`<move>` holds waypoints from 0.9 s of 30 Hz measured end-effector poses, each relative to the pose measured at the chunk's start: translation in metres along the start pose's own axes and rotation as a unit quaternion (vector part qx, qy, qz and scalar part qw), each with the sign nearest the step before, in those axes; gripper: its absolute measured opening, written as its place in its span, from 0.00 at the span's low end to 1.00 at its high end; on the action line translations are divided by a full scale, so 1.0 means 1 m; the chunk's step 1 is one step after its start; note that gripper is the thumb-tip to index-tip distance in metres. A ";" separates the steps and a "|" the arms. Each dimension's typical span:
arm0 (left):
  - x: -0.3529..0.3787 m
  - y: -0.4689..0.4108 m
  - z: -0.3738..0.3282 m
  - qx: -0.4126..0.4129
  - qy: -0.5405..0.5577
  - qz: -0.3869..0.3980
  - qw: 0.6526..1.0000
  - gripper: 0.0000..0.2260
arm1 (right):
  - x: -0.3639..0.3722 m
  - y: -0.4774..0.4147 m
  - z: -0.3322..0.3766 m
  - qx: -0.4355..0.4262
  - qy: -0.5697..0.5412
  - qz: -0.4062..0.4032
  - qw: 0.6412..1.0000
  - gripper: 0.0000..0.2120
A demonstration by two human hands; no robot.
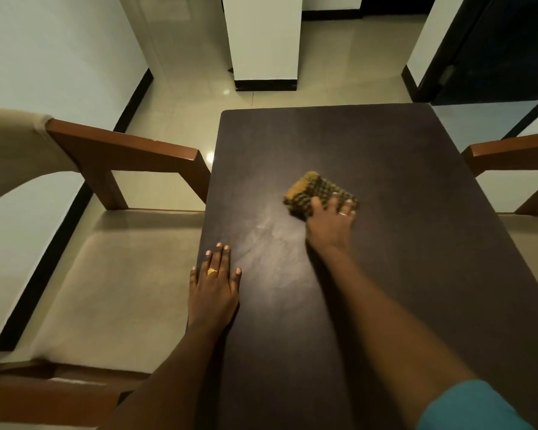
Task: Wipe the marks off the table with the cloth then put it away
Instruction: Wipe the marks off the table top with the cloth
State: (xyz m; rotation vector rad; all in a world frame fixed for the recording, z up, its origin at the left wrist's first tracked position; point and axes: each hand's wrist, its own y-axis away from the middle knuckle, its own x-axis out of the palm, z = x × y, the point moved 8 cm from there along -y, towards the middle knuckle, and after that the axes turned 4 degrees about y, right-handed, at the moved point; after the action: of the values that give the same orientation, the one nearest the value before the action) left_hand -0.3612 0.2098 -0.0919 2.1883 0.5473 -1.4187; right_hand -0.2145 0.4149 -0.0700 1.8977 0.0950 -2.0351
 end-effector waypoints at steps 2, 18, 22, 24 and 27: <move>0.000 0.006 0.009 -0.015 0.012 -0.004 1.000 0.26 | 0.010 0.019 0.055 -0.065 -0.024 0.018 0.997 0.21; 0.006 0.021 -0.044 -0.018 -0.026 0.035 0.999 0.27 | -0.014 0.050 -0.079 -0.010 -0.066 0.017 0.998 0.27; 0.017 0.022 -0.076 -0.004 -0.025 0.047 0.999 0.26 | -0.043 0.061 -0.198 0.134 -0.096 -0.004 0.986 0.25; 0.022 0.022 -0.086 0.001 -0.026 0.047 0.999 0.26 | -0.048 0.071 -0.247 0.192 -0.095 -0.003 0.977 0.24; 0.027 0.025 -0.094 -0.004 -0.011 0.038 0.999 0.26 | -0.042 0.080 -0.292 0.242 -0.070 0.005 0.968 0.22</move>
State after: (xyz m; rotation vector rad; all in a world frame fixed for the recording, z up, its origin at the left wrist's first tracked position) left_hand -0.2682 0.2462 -0.0790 2.1620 0.4568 -1.3976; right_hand 0.0898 0.4328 -0.0424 1.9966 -0.4889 -2.3346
